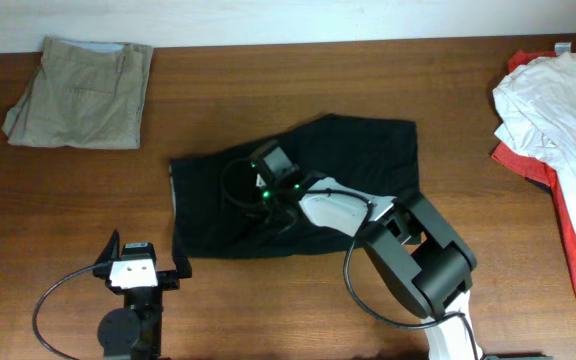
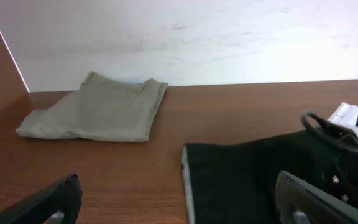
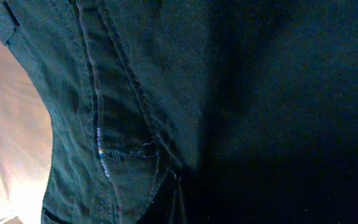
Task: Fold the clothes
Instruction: 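Pull the black trousers to the table center with the right gripper and release, then smooth the black trousers' right edge with the right gripper, then withdraw right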
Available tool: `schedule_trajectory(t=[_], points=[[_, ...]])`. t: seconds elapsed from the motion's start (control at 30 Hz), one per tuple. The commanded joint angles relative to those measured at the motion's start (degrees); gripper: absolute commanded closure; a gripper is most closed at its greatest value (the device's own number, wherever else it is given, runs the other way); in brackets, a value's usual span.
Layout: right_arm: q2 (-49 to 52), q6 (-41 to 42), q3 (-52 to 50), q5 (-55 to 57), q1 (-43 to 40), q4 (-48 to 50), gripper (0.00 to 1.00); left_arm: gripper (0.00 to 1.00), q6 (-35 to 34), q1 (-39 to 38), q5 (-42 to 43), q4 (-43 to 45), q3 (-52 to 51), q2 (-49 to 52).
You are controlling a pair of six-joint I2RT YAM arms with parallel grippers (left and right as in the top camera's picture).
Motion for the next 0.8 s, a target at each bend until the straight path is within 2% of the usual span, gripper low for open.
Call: schedule_trajectory(t=[0.0,0.07,0.1,0.17,0.3,0.37,0.47,0.53,0.67,0.7,0.77], points=[[0.6,0.1,-0.7,1.2,-0.7,-0.1,0.94,0.01,0.9,0.3,0.6,-0.1,-0.3,-0.3],[-0.5,0.1,0.4,1.2,-3.2,-0.1,0.80,0.01,0.9,0.3,0.6,-0.1,-0.3,-0.3],[-1.3,0.0,1.0,1.2,-4.7,-0.1,0.53,0.01,0.9,0.3,0.6,-0.1,-0.3,-0.3],[-2.7,-1.5,1.8,1.2,-7.2,-0.3,0.45,0.01,0.9,0.3,0.6,-0.1,-0.3,-0.3],[-6.1,-3.5,3.4,1.4,-12.9,-1.8,0.39,0.01,0.9,0.3,0.6,-0.1,-0.3,-0.3],[-7.9,-5.4,3.5,1.5,-15.9,-1.9,0.20,0.01,0.9,0.3,0.6,-0.1,-0.3,-0.3],[-10.4,-8.4,3.5,1.7,-21.6,-3.1,0.06,0.01,0.9,0.3,0.6,-0.1,-0.3,-0.3],[-11.6,-12.6,3.5,3.5,-25.1,-5.0,0.05,0.01,0.9,0.3,0.6,-0.1,-0.3,-0.3],[-12.9,-20.2,3.5,11.3,-32.9,-20.4,0.08,0.01,0.9,0.3,0.6,-0.1,-0.3,-0.3],[-12.8,-22.4,3.3,11.7,-34.0,-23.7,0.15,0.01,0.9,0.3,0.6,-0.1,-0.3,-0.3],[-12.6,-22.5,2.8,14.7,-35.1,-27.4,0.40,0.01,0.9,0.3,0.6,-0.1,-0.3,-0.3]])
